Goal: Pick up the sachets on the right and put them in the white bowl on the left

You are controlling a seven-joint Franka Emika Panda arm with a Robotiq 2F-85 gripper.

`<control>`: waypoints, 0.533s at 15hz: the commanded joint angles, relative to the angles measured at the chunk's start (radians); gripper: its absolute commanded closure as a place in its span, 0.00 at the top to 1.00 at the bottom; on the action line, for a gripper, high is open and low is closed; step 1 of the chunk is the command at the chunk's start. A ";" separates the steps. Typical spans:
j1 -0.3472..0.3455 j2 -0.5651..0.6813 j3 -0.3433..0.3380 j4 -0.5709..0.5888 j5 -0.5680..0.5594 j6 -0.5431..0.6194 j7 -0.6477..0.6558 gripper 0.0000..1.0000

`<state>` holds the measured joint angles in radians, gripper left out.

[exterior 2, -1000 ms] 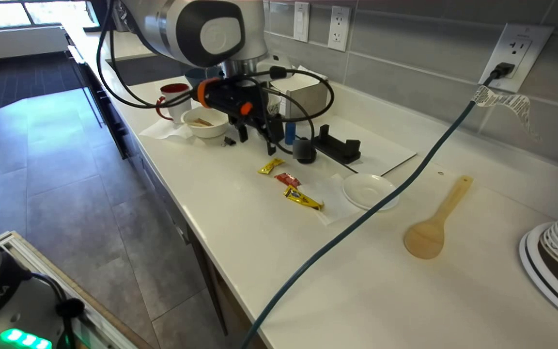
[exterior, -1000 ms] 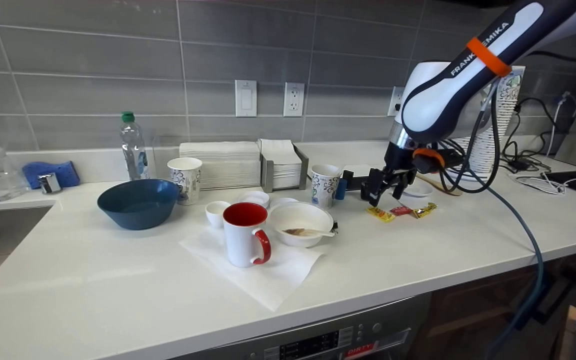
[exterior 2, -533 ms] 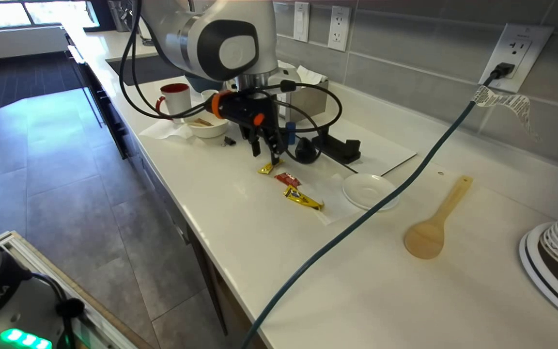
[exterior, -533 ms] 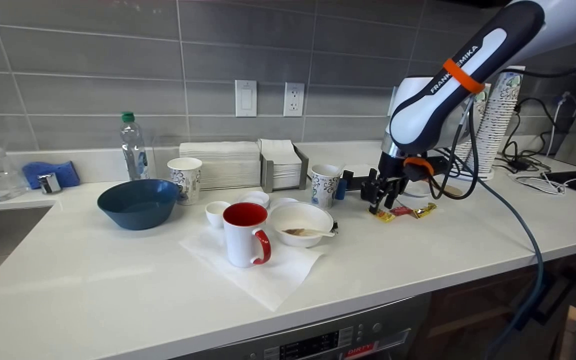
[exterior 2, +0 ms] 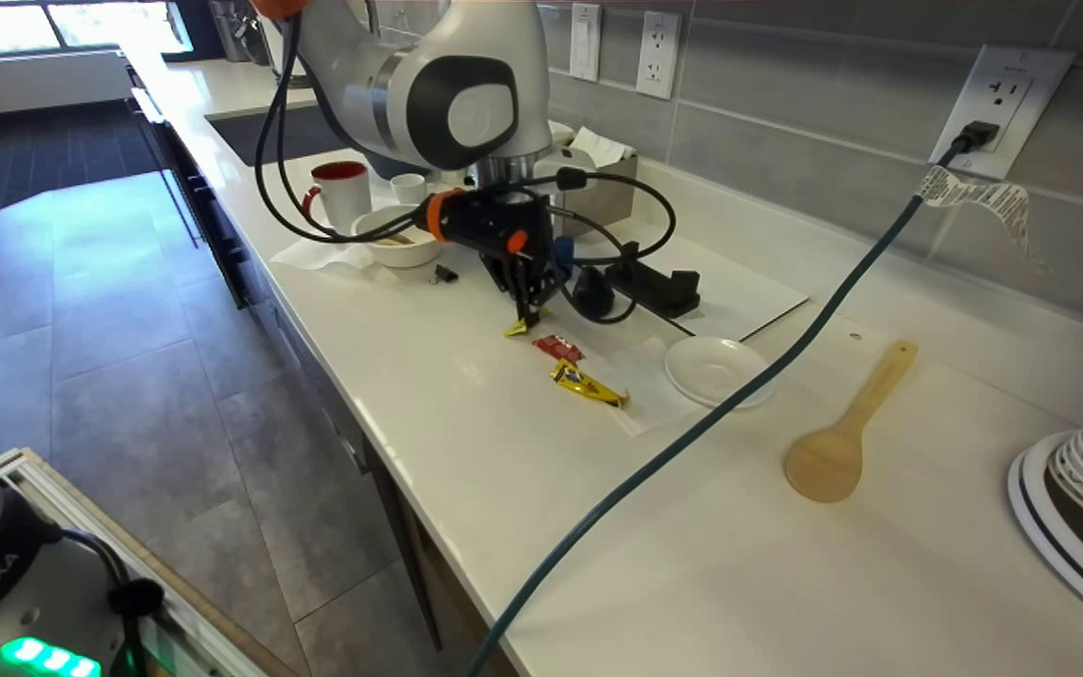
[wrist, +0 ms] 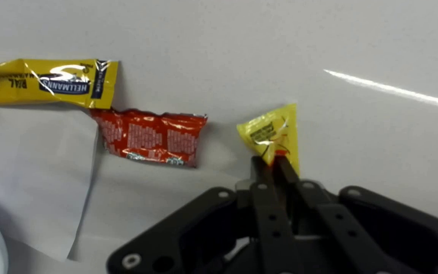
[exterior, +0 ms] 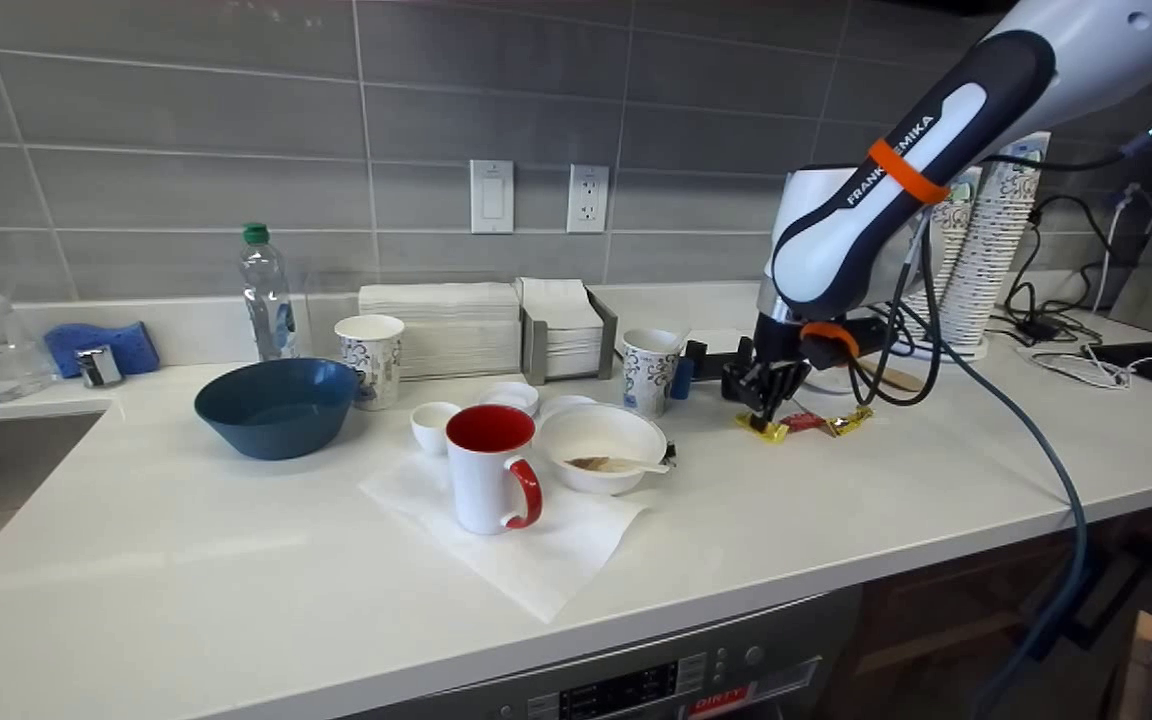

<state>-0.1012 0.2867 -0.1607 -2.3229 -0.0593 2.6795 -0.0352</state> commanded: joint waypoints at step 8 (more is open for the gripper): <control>-0.004 -0.199 0.111 -0.097 0.106 -0.067 -0.096 0.00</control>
<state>-0.0997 0.2107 -0.1061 -2.3463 -0.0312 2.6490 -0.0485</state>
